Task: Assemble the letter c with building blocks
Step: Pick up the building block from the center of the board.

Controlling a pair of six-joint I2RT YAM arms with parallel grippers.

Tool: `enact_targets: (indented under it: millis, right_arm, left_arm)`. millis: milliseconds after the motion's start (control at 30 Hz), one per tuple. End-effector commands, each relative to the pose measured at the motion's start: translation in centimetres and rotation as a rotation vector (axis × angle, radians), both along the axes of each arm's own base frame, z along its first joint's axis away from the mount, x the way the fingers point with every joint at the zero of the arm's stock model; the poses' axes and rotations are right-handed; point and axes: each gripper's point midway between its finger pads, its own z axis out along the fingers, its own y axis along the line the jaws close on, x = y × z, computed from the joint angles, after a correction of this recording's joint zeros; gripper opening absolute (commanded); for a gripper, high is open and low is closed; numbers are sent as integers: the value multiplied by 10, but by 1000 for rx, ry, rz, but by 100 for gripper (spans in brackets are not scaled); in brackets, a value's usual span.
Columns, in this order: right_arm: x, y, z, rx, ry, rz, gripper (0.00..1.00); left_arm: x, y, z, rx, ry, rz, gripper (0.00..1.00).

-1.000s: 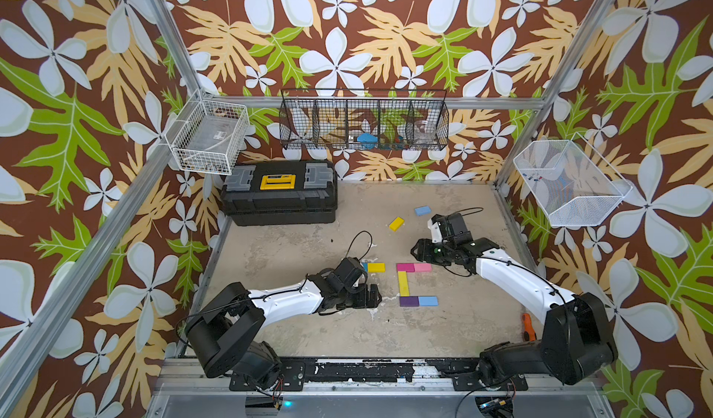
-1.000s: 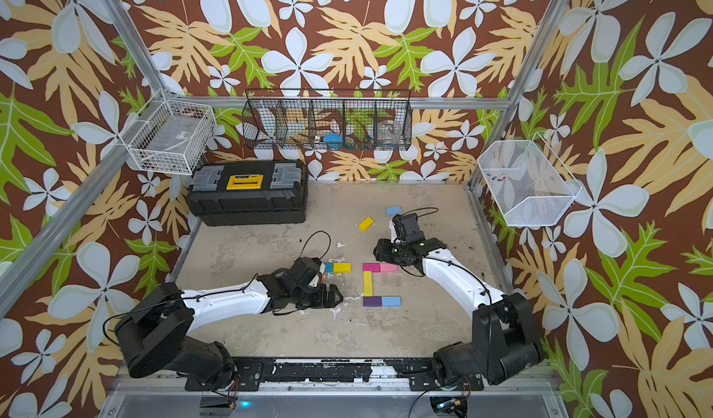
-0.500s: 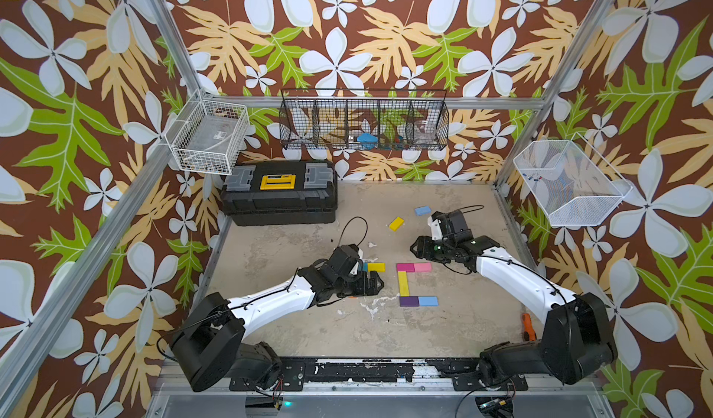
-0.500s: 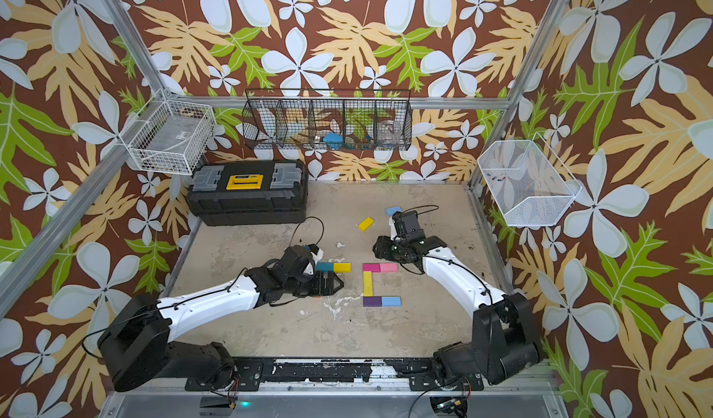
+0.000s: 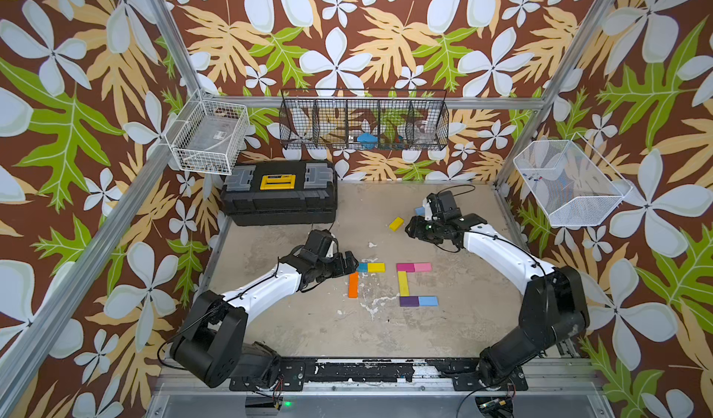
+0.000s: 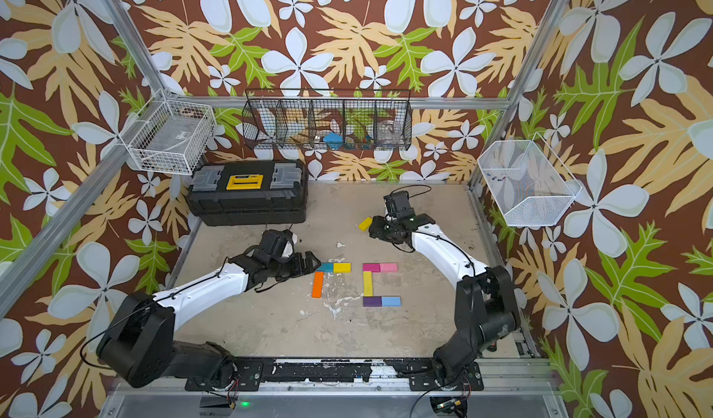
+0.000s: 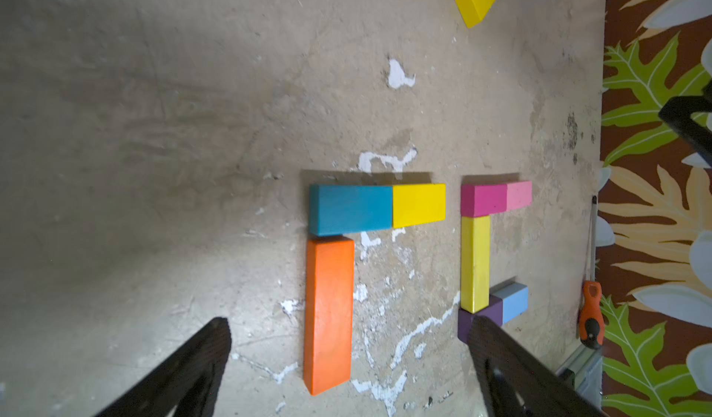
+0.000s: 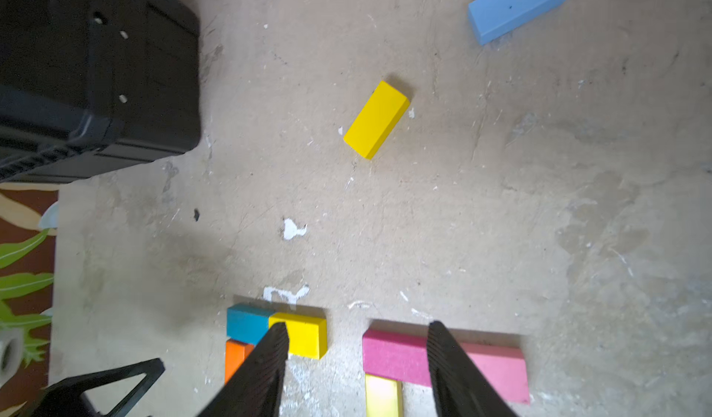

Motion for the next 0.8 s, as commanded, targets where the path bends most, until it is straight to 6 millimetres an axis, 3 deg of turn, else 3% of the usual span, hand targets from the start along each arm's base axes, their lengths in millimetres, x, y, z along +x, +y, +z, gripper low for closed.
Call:
enact_targets:
  millis: [0, 167, 367, 600, 767]
  right_arm:
    - [17, -12, -12, -70, 37, -113, 60]
    - [57, -6, -28, -182, 52, -159, 60]
    - [89, 5, -58, -269, 87, -192, 61]
    - [114, 12, -86, -313, 111, -193, 61]
    - [120, 19, -101, -307, 136, -167, 60]
  left_arm:
    - [12, 6, 5, 10, -29, -5, 100]
    - [27, 18, 6, 32, -38, 25, 100]
    - [35, 26, 7, 35, -37, 37, 100]
    - [45, 36, 10, 18, -34, 56, 100]
    - [49, 37, 7, 11, -22, 54, 100]
